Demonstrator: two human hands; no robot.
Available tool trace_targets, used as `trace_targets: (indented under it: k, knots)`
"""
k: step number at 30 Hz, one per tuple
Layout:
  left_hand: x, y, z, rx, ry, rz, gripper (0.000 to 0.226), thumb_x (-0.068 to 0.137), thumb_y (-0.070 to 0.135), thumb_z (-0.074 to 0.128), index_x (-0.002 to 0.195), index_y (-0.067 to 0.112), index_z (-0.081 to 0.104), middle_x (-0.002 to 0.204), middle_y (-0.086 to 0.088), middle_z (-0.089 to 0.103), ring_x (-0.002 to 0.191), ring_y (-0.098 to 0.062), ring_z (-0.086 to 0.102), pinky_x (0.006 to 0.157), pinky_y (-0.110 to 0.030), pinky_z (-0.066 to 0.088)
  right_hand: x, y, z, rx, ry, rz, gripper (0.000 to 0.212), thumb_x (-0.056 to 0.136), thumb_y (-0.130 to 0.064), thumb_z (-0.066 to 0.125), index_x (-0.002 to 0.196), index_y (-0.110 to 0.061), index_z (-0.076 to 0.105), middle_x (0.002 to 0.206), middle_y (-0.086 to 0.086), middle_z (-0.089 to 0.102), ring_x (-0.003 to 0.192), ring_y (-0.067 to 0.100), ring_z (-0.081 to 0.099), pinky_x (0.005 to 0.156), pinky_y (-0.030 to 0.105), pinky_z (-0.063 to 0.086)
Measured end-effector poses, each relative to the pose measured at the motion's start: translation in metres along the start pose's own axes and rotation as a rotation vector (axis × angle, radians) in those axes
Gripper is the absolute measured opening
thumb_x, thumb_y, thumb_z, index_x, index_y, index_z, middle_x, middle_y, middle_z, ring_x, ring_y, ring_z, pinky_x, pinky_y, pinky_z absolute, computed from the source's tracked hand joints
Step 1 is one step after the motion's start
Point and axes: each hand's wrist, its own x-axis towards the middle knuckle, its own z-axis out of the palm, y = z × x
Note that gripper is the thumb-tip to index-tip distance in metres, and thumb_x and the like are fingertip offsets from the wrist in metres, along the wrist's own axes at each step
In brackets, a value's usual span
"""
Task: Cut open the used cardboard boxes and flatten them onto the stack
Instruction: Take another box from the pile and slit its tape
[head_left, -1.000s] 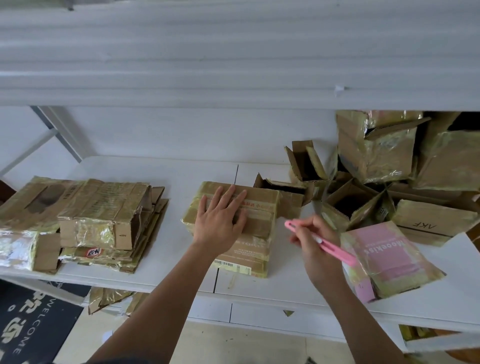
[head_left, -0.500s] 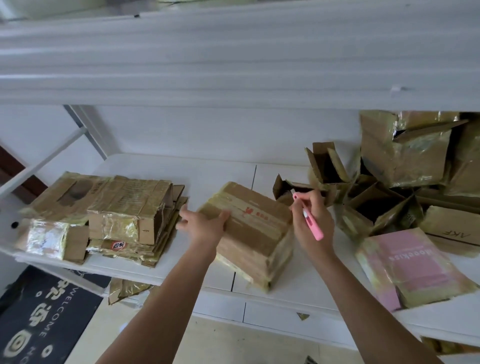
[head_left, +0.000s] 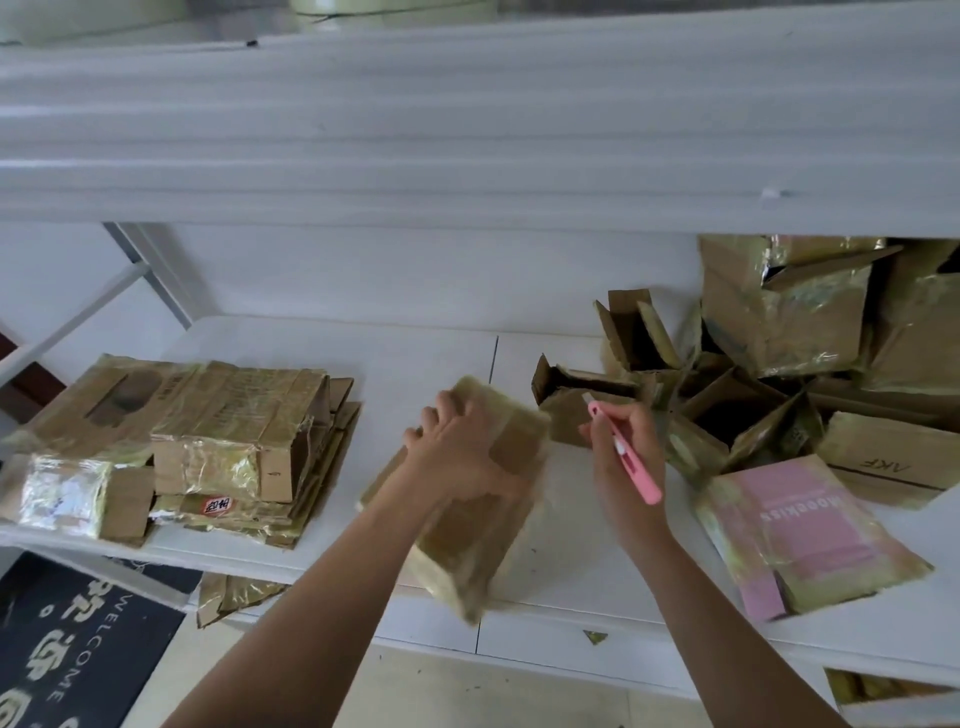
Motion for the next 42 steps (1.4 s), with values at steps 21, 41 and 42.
trace_targets:
  k: [21,41,42]
  knots:
    - [-0.006,-0.032,0.035,0.0,0.299,0.295,0.098,0.055,0.095,0.046,0.143,0.054,0.03,0.159,0.016,0.016,0.141,-0.011,0.013,0.122,-0.041,0.006,0.008,0.011,0.007,0.205,-0.095,0.255,0.012,0.098,-0.008,0.054,0.099,0.003,0.059,0.075,0.0,0.065,0.085,0.011,0.065,0.086,0.032,0.049]
    - [-0.006,-0.03,0.033,-0.04,0.287,0.266,0.098,0.051,0.094,0.05,0.14,0.055,0.035,0.156,0.022,0.019,0.133,-0.002,0.012,0.118,-0.037,0.009,0.009,0.016,-0.009,0.285,-0.231,0.337,0.025,0.097,0.0,0.047,0.075,-0.01,0.056,0.072,0.002,0.062,0.079,0.012,0.064,0.075,0.04,0.059]
    - [-0.006,-0.03,0.033,-0.039,0.288,0.265,0.099,0.05,0.094,0.049,0.14,0.055,0.035,0.157,0.022,0.019,0.133,-0.002,0.012,0.117,-0.036,0.01,0.008,0.016,-0.01,0.284,-0.231,0.335,0.025,0.097,0.0,0.047,0.075,-0.01,0.056,0.073,0.002,0.061,0.079,0.014,0.064,0.077,0.042,0.06]
